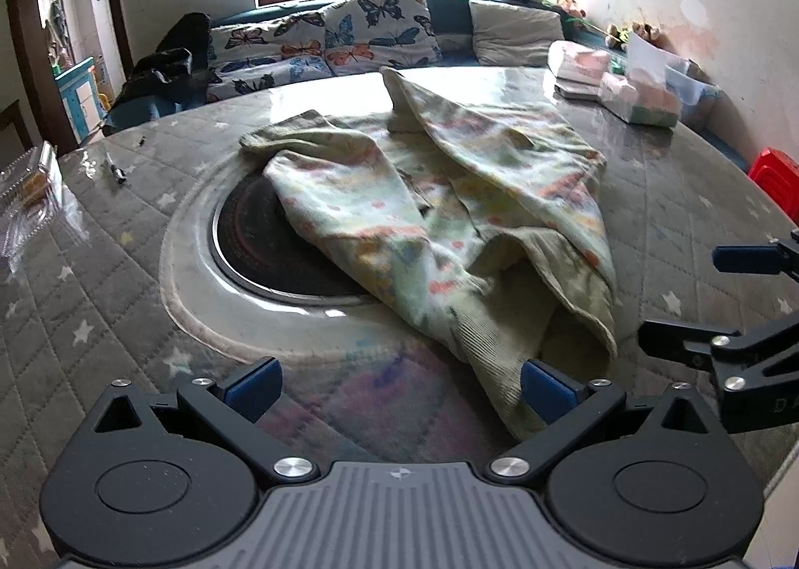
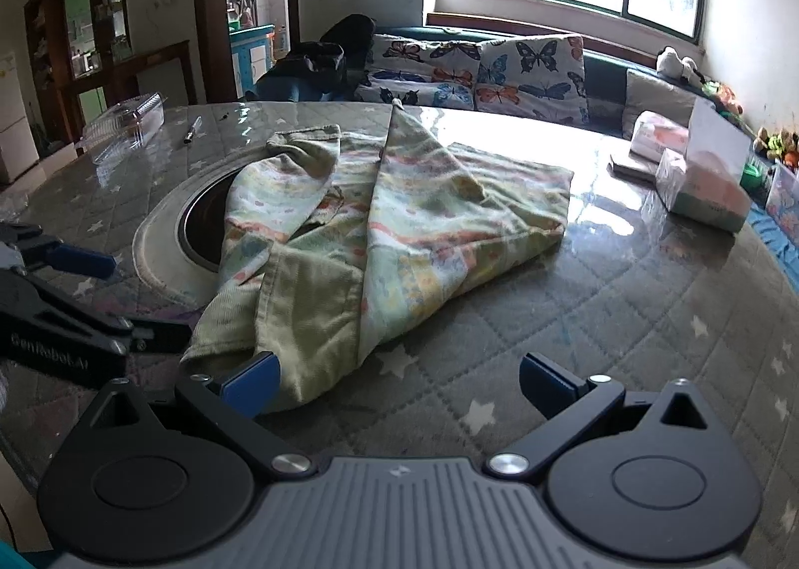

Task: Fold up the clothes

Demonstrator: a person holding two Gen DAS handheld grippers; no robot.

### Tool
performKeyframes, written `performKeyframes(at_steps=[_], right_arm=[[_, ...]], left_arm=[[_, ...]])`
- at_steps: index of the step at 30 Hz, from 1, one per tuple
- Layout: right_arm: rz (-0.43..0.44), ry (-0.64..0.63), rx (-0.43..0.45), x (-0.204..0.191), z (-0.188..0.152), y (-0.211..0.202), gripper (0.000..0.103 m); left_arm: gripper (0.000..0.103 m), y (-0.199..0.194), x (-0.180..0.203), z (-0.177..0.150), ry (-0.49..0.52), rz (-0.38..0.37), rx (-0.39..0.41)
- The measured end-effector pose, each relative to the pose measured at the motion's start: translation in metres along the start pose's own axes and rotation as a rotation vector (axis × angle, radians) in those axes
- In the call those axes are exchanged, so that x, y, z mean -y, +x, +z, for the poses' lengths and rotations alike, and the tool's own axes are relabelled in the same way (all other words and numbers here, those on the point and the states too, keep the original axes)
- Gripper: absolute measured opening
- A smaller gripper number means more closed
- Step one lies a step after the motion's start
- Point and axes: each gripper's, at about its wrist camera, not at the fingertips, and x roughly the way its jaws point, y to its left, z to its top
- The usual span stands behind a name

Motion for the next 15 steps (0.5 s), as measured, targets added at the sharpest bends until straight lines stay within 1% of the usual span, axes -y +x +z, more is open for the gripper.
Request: performKeyframes(at_steps=[9,10,11,12,14,15], right_arm=[[-0.004,-0.041,0.013,0.011,0.032,0.018,0.102],[-0.004,-0.045,0.013,0.012,0.036,0.022,0.101],[-0.003,-0.047,0.01,0.013,0.04,0.026,0.097],[-0.002,-0.049,0.006,0.014,0.045,0.031,0.095],[-0.001,-0.053,0.001,0.016,0.053,0.04,0.094],[0.002,-0.054,-0.001,0.017,0.059,0.046,0.09]], left_arm=[[0.103,0.016,-0.023,0.027,-0.037,0.046,0.022],[0.103,0.018,-0.025,0.029,-0.039,0.048,0.023],[0.103,0.021,-0.027,0.032,-0.042,0.05,0.023],[0.103,0.024,-0.028,0.034,-0.045,0.05,0.021],[0.103,0.03,-0.03,0.038,-0.051,0.047,0.02],[0.103,0.033,-0.031,0.04,-0.052,0.044,0.02]])
